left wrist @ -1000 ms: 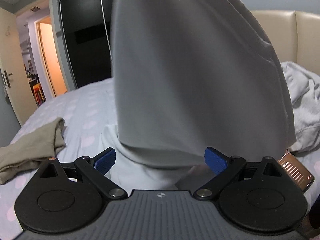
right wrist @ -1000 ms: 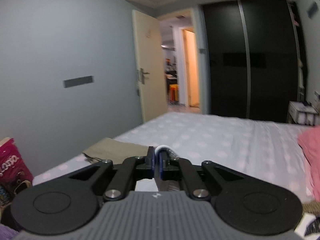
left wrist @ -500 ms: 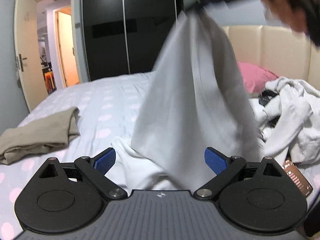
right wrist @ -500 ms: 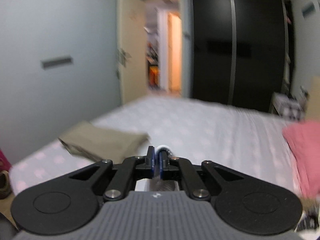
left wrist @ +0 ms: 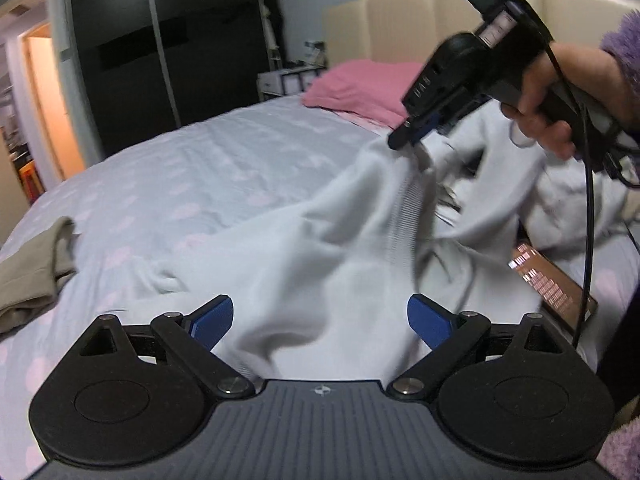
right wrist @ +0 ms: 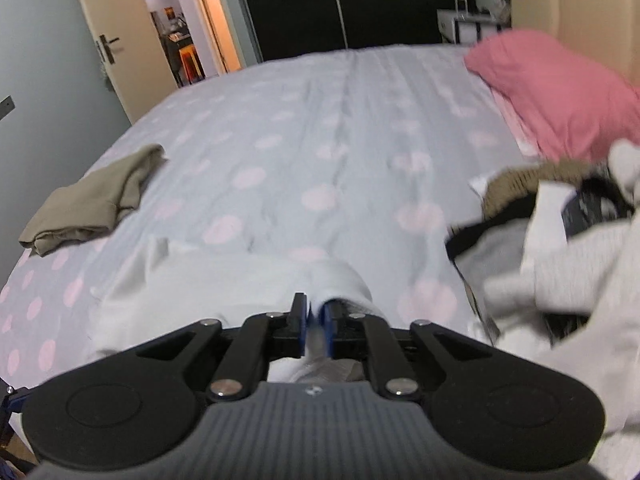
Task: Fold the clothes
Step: 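Lift and shake out the white garment with the right tool, then grasp the garment's ribbed cuff with the left tool while the right tool grips another edge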
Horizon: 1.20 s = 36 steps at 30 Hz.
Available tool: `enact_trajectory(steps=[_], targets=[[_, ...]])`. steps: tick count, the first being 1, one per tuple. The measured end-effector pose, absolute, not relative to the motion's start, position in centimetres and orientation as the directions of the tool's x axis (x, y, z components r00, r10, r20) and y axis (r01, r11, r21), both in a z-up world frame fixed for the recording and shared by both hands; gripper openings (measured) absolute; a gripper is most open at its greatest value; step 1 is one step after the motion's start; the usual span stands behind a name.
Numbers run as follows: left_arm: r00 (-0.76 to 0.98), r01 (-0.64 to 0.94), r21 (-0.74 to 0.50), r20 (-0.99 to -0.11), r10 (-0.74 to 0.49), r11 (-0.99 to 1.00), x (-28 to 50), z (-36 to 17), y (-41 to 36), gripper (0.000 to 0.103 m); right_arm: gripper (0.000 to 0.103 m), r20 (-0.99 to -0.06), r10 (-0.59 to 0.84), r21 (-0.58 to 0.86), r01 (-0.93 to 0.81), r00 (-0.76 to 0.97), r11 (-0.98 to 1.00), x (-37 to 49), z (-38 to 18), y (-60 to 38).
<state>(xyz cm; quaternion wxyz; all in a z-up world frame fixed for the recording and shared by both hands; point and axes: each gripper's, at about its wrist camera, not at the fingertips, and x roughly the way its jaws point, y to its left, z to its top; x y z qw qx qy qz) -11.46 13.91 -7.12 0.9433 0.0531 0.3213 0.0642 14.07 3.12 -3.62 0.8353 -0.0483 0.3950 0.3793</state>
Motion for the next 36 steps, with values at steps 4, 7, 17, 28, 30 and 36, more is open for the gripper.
enact_trajectory(steps=[4, 7, 17, 28, 30, 36], targets=[[0.754, -0.036, 0.157, -0.644, 0.130, 0.987, -10.4, -9.0, 12.2, 0.092, 0.032, -0.708, 0.605, 0.255, -0.667, 0.364, 0.700, 15.1, -4.9, 1.3], [0.718, 0.006, 0.186, -0.684, 0.125, 0.983, -9.8, -10.6, 11.1, 0.086, 0.044, -0.714, 0.610, 0.267, -0.672, 0.343, 0.690, 15.7, -5.3, 0.1], [0.574, 0.041, 0.269, -0.795, 0.197, 0.962, -8.0, -15.7, 10.9, 0.038, 0.052, -0.783, 0.512, 0.192, -0.647, 0.353, 0.738, 16.3, -8.3, -2.7], [0.655, -0.272, 0.078, -0.715, 0.244, 0.959, -8.2, -9.4, 19.2, 0.004, 0.052, -0.794, 0.509, 0.182, -0.668, 0.332, 0.721, 17.5, -11.5, -0.3], [0.665, -0.329, 0.029, -0.702, 0.253, 0.944, -8.5, -8.4, 21.4, 0.004, 0.052, -0.790, 0.499, 0.160, -0.666, 0.357, 0.729, 18.1, -11.7, 0.0], [0.669, -0.391, -0.022, -0.693, 0.268, 0.920, -8.7, -8.3, 24.1, 0.004, 0.051, -0.772, 0.504, 0.140, -0.670, 0.388, 0.729, 19.8, -12.4, 0.8]])
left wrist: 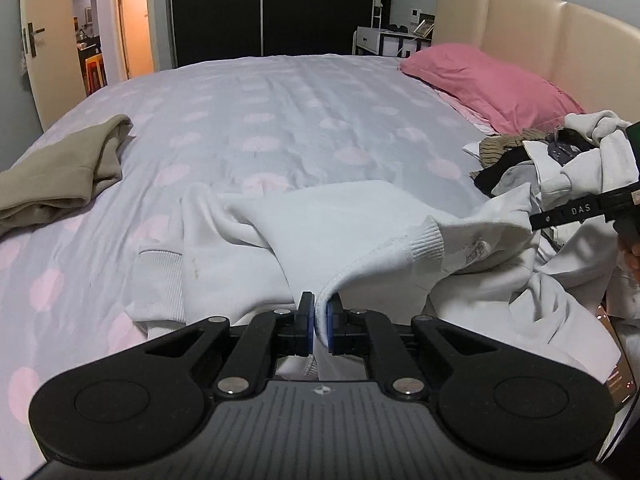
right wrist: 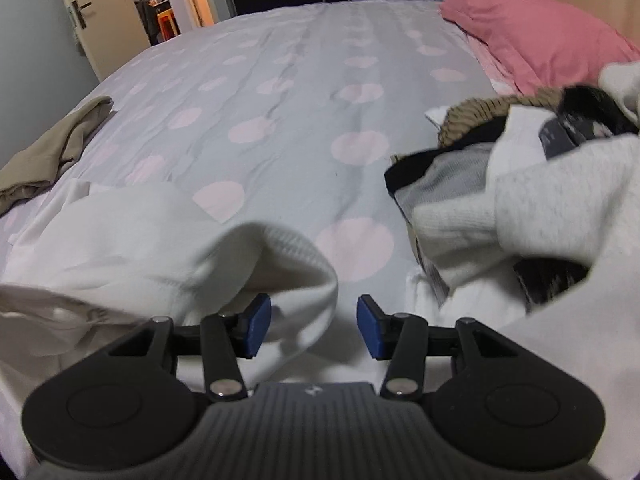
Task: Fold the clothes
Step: 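Grasp the garment's ribbed cuff with the left tool while the right tool grips another edge, then raise the white garment high with both tools to shake it out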
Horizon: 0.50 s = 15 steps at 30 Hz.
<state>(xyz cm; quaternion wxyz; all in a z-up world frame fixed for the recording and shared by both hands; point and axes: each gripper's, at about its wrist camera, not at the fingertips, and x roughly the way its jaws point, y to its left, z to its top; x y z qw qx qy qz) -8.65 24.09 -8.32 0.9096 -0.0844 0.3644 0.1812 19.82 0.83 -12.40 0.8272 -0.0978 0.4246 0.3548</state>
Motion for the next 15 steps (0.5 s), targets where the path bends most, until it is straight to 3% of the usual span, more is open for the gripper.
enact_trajectory(steps=[5, 6, 7, 9, 15], targets=[[0.667, -0.401, -0.031, -0.695, 0.269, 0.915, -8.9, -8.6, 24.0, 0.004, 0.050, -0.769, 0.504, 0.123, -0.682, 0.393, 0.720, 21.2, -13.2, 1.2], [0.668, -0.402, -0.032, -0.693, 0.269, 0.915, -8.9, -8.6, 23.9, 0.004, 0.045, -0.774, 0.515, 0.158, -0.675, 0.369, 0.721, 21.6, -13.5, 1.1], [0.671, -0.404, -0.033, -0.690, 0.271, 0.914, -8.9, -8.6, 23.9, 0.004, 0.028, -0.773, 0.533, 0.196, -0.670, 0.344, 0.716, 21.9, -13.7, 0.9], [0.678, -0.412, -0.034, -0.679, 0.281, 0.911, -9.0, -8.4, 23.8, 0.004, 0.007, -0.762, 0.568, 0.254, -0.664, 0.310, 0.703, 22.1, -13.5, 0.7], [0.717, -0.482, -0.049, -0.596, 0.362, 0.875, -10.4, -5.9, 24.6, 0.003, 0.006, -0.642, 0.614, 0.170, -0.697, 0.458, 0.697, 19.7, -8.0, 1.0]])
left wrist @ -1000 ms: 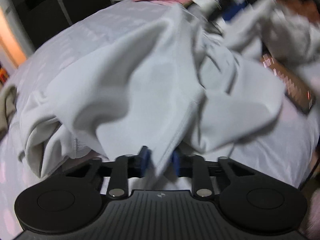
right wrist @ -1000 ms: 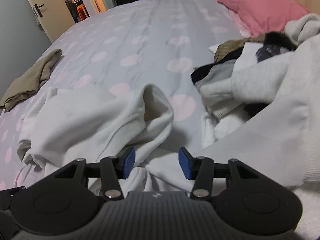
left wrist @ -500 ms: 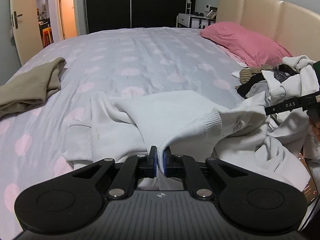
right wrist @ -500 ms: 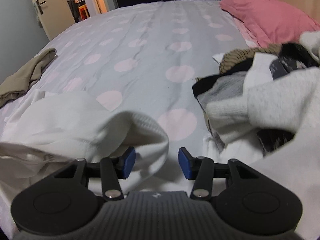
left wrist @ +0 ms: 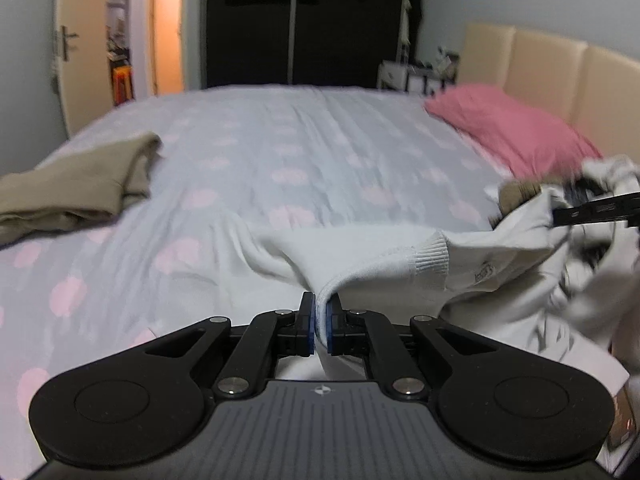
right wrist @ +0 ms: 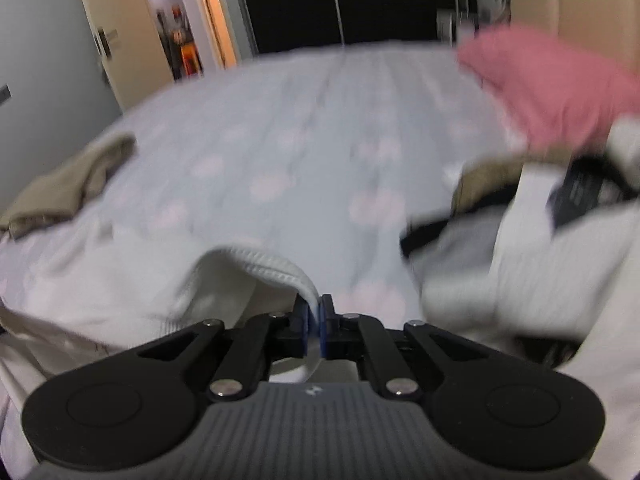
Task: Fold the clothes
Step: 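Raise the white garment high with both tools to shake it out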
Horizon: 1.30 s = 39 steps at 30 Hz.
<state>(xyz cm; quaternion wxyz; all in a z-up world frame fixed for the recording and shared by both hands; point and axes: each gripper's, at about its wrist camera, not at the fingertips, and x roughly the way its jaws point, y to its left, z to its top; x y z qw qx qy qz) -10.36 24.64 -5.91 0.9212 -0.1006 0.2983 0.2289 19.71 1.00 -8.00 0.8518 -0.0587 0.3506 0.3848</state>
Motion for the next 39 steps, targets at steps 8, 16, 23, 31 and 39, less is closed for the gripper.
enact_trajectory(steps=[8, 16, 23, 31, 39], targets=[[0.771, -0.498, -0.047, -0.482, 0.417, 0.866, -12.0, -0.3, 24.9, 0.003, 0.006, -0.398, 0.679, 0.107, -0.704, 0.617, 0.702, 15.1, 1.8, -0.6], [0.840, -0.522, -0.042, -0.198, 0.505, 0.852, -15.4, 12.4, 25.6, 0.003, 0.006, -0.191, 0.719, -0.030, -0.737, 0.668, 0.676, 9.5, 12.6, -2.5], [0.848, -0.524, -0.017, 0.091, 0.523, 0.852, -20.4, 22.2, 22.8, 0.003, 0.006, 0.052, 0.739, -0.124, -0.730, 0.672, 0.672, 2.9, 22.4, -5.1], [0.806, -0.501, -0.024, 0.350, 0.477, 0.865, -26.8, 26.6, 18.7, 0.003, 0.006, 0.297, 0.729, -0.158, -0.721, 0.617, 0.675, -5.6, 27.7, -10.7], [0.783, -0.434, -0.043, 0.477, 0.400, 0.900, -30.5, 28.0, 16.0, 0.003, 0.006, 0.451, 0.690, -0.127, -0.724, 0.567, 0.678, -10.4, 29.4, -15.5]])
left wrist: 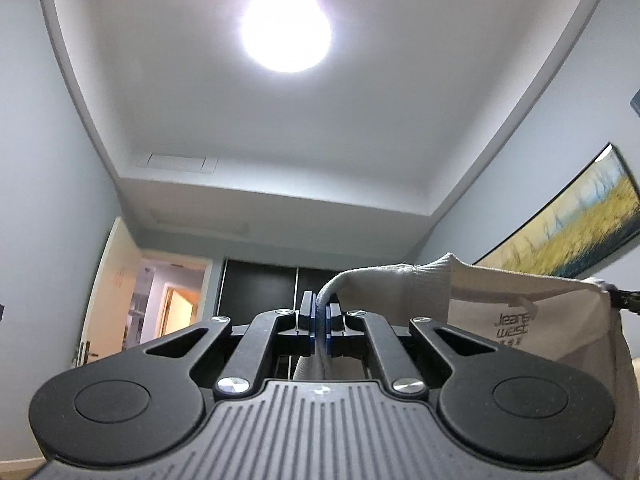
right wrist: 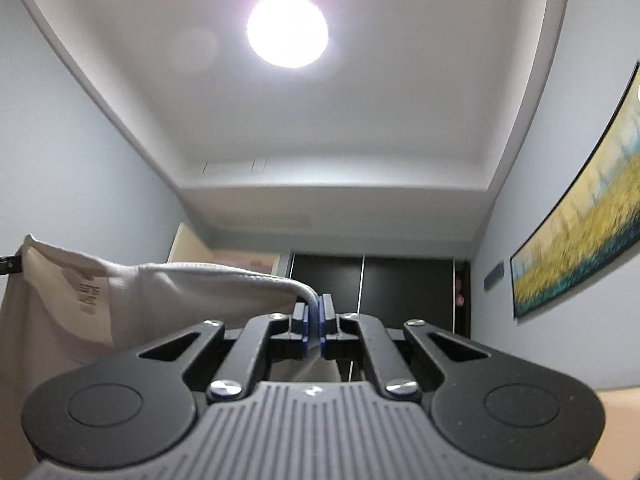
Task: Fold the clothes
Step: 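Raise the white garment high with both tools to shake it out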
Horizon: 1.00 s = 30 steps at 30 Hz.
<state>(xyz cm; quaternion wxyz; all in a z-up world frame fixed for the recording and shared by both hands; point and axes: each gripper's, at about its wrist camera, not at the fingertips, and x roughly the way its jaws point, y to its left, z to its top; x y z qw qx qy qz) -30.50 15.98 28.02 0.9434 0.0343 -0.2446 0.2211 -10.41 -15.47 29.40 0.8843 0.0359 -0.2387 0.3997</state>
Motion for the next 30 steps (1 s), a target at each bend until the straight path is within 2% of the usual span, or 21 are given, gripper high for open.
enact_trajectory(steps=[3, 6, 12, 15, 19, 23, 28, 30], targets=[[0.812, -0.419, -0.055, 0.424, 0.401, 0.906, -28.7, 28.1, 17.1, 0.003, 0.006, 0.461, 0.681, -0.112, -0.724, 0.569, 0.681, -10.5, 29.9, -15.5], [0.849, -0.426, -0.067, 0.313, 0.425, 0.902, -25.6, 26.8, 19.5, 0.003, 0.006, 0.398, 0.698, -0.082, -0.735, 0.595, 0.673, -8.5, 29.2, -14.0], [0.866, -0.500, -0.046, 0.004, 0.500, 0.865, -15.6, 20.2, 26.0, 0.003, 0.006, 0.133, 0.738, -0.011, -0.744, 0.661, 0.668, -1.5, 22.6, -8.2], [0.848, -0.526, -0.035, -0.098, 0.520, 0.850, -11.6, 17.2, 29.3, 0.003, 0.006, -0.006, 0.734, -0.003, -0.734, 0.679, 0.679, 2.8, 18.4, -4.2], [0.805, -0.562, -0.001, -0.231, 0.547, 0.827, -5.0, 13.5, 34.0, 0.003, 0.006, -0.129, 0.713, -0.011, -0.720, 0.690, 0.694, 8.5, 14.3, 1.1], [0.738, -0.578, 0.026, -0.411, 0.536, 0.816, 2.0, 8.5, 39.1, 0.003, 0.006, -0.277, 0.672, 0.004, -0.699, 0.687, 0.715, 15.4, 10.0, 7.0], [0.658, -0.583, 0.001, -0.586, 0.473, 0.812, 7.8, 1.5, 43.6, 0.003, 0.006, -0.448, 0.621, 0.032, -0.683, 0.643, 0.730, 22.5, 3.3, 12.9], [0.628, -0.583, -0.013, -0.641, 0.440, 0.813, 8.7, -1.0, 44.6, 0.007, 0.006, -0.501, 0.604, 0.039, -0.681, 0.620, 0.731, 24.5, 0.7, 14.6]])
